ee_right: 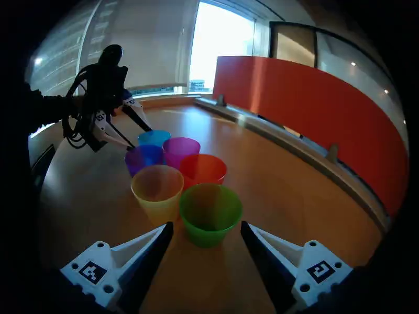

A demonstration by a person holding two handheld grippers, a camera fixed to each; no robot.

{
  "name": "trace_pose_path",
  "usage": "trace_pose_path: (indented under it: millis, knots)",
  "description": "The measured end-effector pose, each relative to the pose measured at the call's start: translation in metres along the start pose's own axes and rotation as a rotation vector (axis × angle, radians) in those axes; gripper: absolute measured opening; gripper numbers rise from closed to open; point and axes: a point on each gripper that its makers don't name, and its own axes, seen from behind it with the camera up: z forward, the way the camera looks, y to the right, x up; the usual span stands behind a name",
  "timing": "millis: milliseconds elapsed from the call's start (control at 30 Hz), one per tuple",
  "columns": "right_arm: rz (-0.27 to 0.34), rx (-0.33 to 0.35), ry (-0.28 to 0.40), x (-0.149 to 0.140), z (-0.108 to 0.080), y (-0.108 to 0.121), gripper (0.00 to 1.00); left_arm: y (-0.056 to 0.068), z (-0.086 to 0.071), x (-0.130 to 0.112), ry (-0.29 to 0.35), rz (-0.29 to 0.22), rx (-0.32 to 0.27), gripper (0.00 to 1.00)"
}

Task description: Pour water

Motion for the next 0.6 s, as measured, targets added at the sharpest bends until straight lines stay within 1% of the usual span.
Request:
trace_pose_path:
  millis: [200,400,600]
  knots:
    - [-0.004,0.007,-0.019,-0.002,0.009,0.0,1.0,-0.001,0.008,-0.002,-0.02,0.018,-0.011,0.94]
    - [0.004,0.015,-0.021,-0.003,0.017,0.001,1.0,-0.002,0.015,0.001,-0.021,0.026,-0.017,0.94]
    - [0.004,0.02,-0.031,-0.007,0.022,0.002,1.0,0.0,0.021,0.001,-0.027,0.03,-0.026,0.94]
